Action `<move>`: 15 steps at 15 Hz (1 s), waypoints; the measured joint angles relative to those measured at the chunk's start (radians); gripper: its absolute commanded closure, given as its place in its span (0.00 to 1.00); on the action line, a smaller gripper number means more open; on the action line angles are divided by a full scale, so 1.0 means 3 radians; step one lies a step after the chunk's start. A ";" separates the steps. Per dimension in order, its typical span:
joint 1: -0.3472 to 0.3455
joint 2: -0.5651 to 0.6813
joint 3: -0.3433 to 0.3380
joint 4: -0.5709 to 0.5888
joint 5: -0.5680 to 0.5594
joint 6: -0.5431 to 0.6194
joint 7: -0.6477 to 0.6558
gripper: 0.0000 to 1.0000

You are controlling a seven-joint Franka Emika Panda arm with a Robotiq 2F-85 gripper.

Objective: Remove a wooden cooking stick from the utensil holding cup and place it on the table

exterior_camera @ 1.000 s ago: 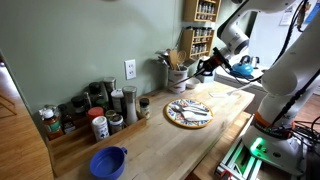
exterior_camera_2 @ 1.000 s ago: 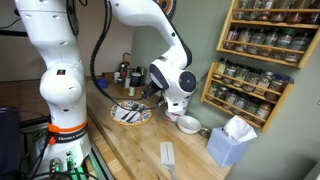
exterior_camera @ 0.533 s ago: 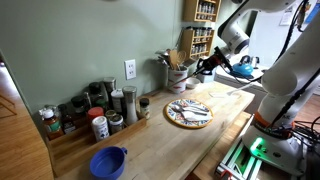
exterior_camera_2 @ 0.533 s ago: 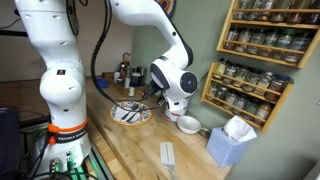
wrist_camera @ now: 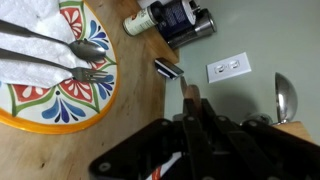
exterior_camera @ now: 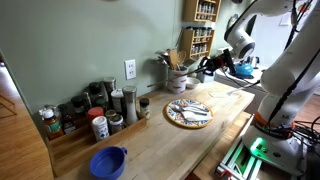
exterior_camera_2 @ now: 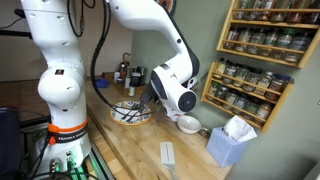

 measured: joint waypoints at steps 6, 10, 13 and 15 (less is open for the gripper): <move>-0.0017 0.0489 0.0012 0.0055 0.0113 -0.0049 -0.0541 0.97; -0.0017 0.0847 0.0046 0.0180 0.0280 -0.0033 -0.0809 0.97; -0.0020 0.1092 0.0051 0.0288 0.0386 -0.0033 -0.0958 0.97; -0.0028 0.1241 0.0051 0.0361 0.0461 -0.0034 -0.1038 0.97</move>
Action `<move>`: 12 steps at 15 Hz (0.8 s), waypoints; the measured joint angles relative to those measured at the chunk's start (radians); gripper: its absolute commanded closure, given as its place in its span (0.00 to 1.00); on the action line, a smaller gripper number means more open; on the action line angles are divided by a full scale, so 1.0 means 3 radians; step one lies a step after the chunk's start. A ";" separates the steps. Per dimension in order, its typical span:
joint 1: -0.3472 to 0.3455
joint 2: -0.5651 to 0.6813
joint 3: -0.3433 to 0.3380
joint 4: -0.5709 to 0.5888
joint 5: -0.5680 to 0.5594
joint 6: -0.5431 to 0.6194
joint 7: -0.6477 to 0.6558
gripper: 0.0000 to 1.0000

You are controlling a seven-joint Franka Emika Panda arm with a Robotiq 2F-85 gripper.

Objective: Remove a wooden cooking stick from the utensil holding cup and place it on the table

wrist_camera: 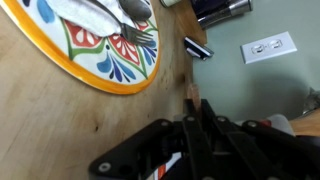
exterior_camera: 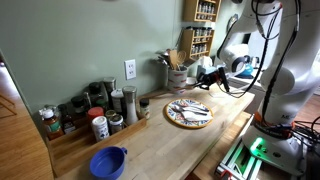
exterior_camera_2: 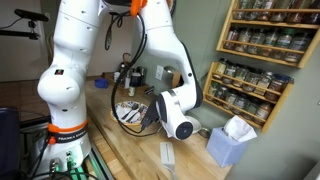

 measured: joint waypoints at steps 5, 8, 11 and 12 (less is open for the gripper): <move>-0.0034 0.0290 0.0011 0.0167 0.0117 -0.0003 -0.0147 0.50; -0.0042 0.0396 0.0014 0.0240 0.0167 -0.0003 -0.0185 0.26; -0.0046 0.0429 0.0013 0.0277 0.0177 0.0005 -0.0204 0.04; -0.0046 0.0426 0.0013 0.0286 0.0177 0.0025 -0.0207 0.01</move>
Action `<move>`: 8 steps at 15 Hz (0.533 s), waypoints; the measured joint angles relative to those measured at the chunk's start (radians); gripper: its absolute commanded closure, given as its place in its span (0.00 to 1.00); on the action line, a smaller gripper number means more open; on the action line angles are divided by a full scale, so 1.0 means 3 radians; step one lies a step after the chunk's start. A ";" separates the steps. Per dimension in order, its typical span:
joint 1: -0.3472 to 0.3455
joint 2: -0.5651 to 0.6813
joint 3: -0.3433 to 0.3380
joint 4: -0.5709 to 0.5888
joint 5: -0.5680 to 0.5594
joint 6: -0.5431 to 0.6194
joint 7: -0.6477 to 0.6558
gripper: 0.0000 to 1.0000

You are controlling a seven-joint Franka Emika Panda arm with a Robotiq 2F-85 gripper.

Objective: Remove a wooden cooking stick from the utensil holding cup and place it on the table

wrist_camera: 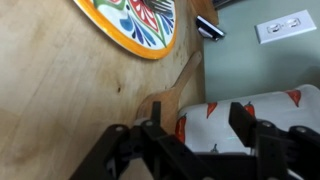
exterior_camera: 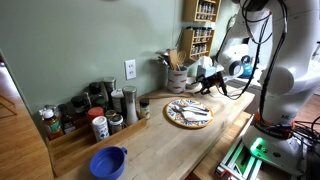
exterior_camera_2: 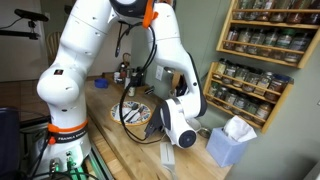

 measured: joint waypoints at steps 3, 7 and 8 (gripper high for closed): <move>0.0021 -0.0070 -0.0001 0.0004 -0.0003 0.0248 -0.0020 0.00; 0.0152 -0.0438 0.0005 -0.0082 -0.0053 0.0906 -0.0016 0.00; 0.0196 -0.0571 0.0017 -0.0124 -0.0083 0.1105 -0.0009 0.00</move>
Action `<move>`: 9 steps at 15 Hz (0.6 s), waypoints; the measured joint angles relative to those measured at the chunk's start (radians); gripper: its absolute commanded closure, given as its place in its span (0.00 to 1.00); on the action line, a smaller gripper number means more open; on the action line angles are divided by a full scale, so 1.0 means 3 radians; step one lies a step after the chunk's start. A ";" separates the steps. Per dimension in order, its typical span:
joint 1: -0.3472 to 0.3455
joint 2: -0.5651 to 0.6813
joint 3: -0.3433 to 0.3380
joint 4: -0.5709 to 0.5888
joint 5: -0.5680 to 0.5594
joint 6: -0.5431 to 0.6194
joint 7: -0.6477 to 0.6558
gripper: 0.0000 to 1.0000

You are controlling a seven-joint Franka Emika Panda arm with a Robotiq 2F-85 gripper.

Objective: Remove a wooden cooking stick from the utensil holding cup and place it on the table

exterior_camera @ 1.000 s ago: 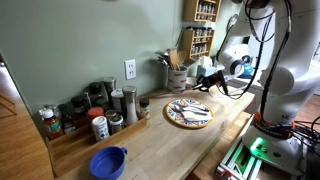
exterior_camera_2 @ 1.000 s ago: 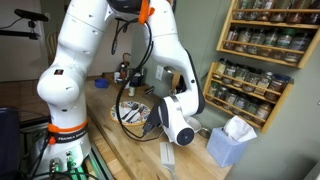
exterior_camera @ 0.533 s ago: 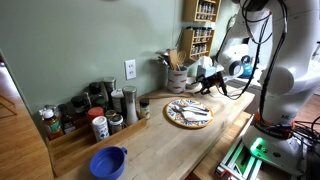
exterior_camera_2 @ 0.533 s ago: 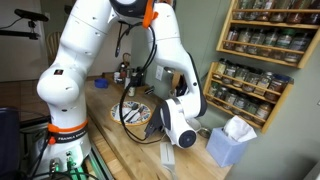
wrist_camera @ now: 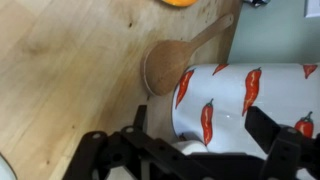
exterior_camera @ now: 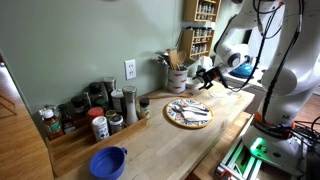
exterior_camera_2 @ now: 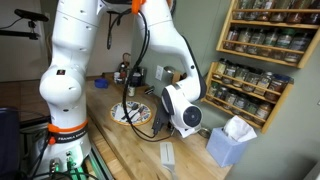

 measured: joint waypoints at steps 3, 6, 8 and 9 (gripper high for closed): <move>0.0099 -0.0420 0.0089 -0.0129 -0.0171 0.0625 0.0087 0.00; 0.0144 -0.0813 0.0237 -0.0259 -0.0511 0.1221 0.0286 0.00; 0.0153 -0.1056 0.0351 -0.0358 -0.0823 0.1589 0.0473 0.00; 0.0154 -0.1168 0.0407 -0.0412 -0.1018 0.1758 0.0597 0.00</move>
